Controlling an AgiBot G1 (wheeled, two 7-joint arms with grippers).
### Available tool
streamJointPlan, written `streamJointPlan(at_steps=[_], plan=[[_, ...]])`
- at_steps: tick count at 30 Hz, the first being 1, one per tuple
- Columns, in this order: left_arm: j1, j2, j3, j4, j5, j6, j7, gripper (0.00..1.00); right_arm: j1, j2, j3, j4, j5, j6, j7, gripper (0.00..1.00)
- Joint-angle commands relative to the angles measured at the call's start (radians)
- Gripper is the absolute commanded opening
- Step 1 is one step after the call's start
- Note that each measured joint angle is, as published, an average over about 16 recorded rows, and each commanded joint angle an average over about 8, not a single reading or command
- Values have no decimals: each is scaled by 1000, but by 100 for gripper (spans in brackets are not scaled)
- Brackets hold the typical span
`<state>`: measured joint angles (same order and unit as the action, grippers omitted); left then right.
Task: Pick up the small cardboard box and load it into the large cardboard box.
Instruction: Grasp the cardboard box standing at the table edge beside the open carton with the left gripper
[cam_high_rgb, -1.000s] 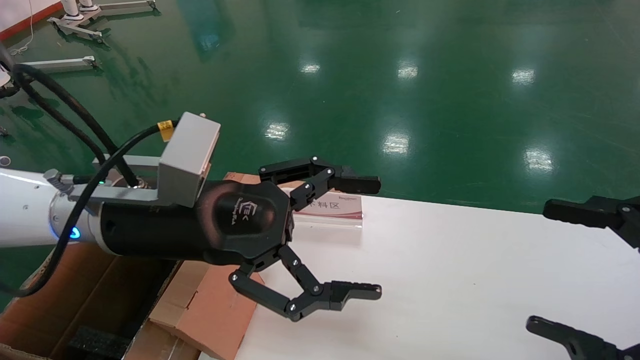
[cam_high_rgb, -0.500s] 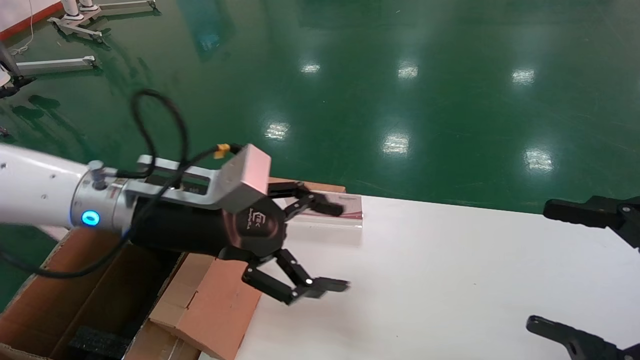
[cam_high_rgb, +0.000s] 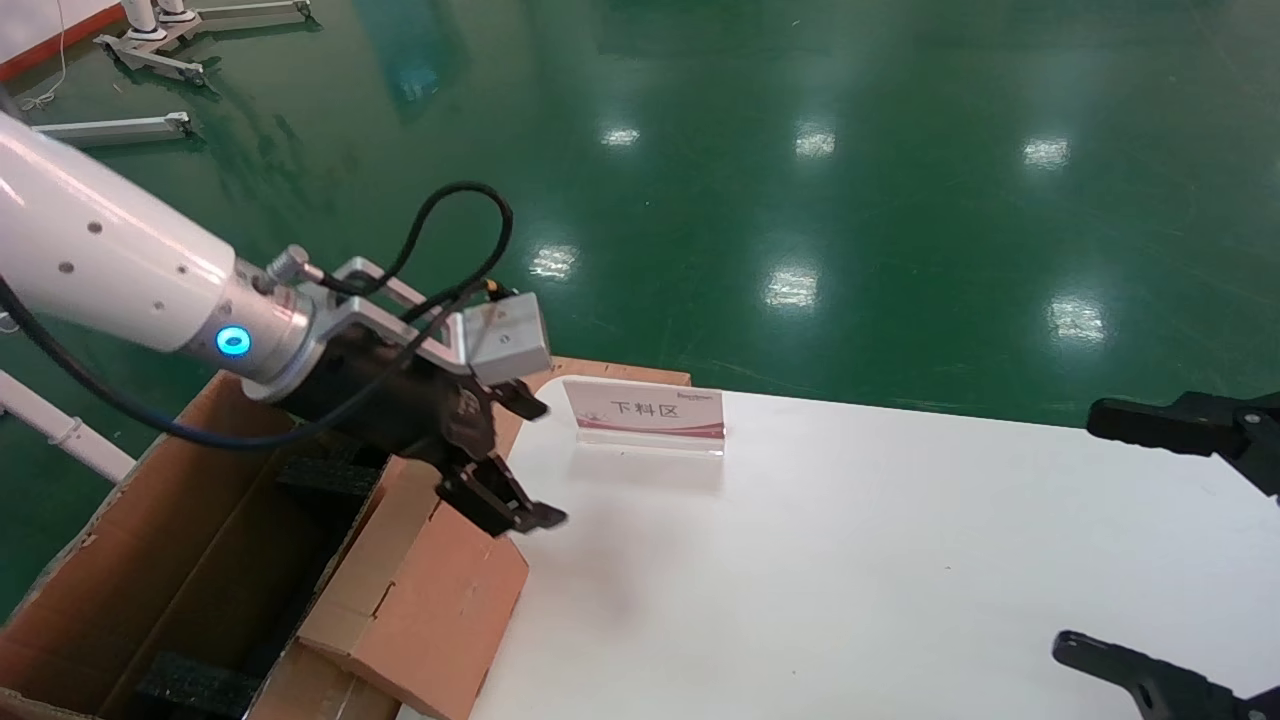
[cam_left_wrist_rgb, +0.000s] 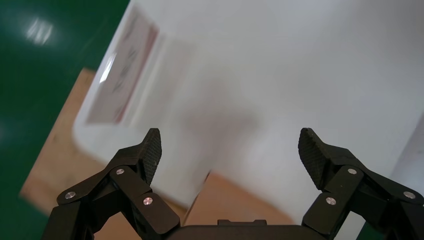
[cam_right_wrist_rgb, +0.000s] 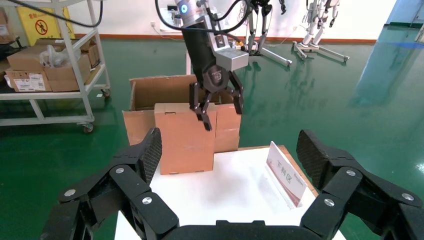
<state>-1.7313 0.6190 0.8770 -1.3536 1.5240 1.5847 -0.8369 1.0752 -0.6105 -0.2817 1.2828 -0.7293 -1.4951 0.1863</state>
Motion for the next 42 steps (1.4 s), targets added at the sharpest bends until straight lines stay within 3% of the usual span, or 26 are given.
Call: streamJointPlan(at_steps=[1, 10, 28, 34, 42], plan=[[-50, 3, 59, -1, 20, 1, -45, 100, 0, 0, 0, 0, 0, 0, 0, 100], [-209, -11, 289, -1, 5, 0, -188, 100, 0, 0, -1, 0, 1, 0, 0, 100], [-454, 75, 740, 0, 43, -9, -458, 100, 0, 1, -2, 0, 1, 1, -1, 100], [-478, 110, 830, -5, 58, -34, -526, 100, 1, 1, -3, 0, 2, 1, -1, 100], [-480, 105, 861, -7, 32, -64, -543, 100, 1, 1, -3, 0, 2, 1, -2, 100]])
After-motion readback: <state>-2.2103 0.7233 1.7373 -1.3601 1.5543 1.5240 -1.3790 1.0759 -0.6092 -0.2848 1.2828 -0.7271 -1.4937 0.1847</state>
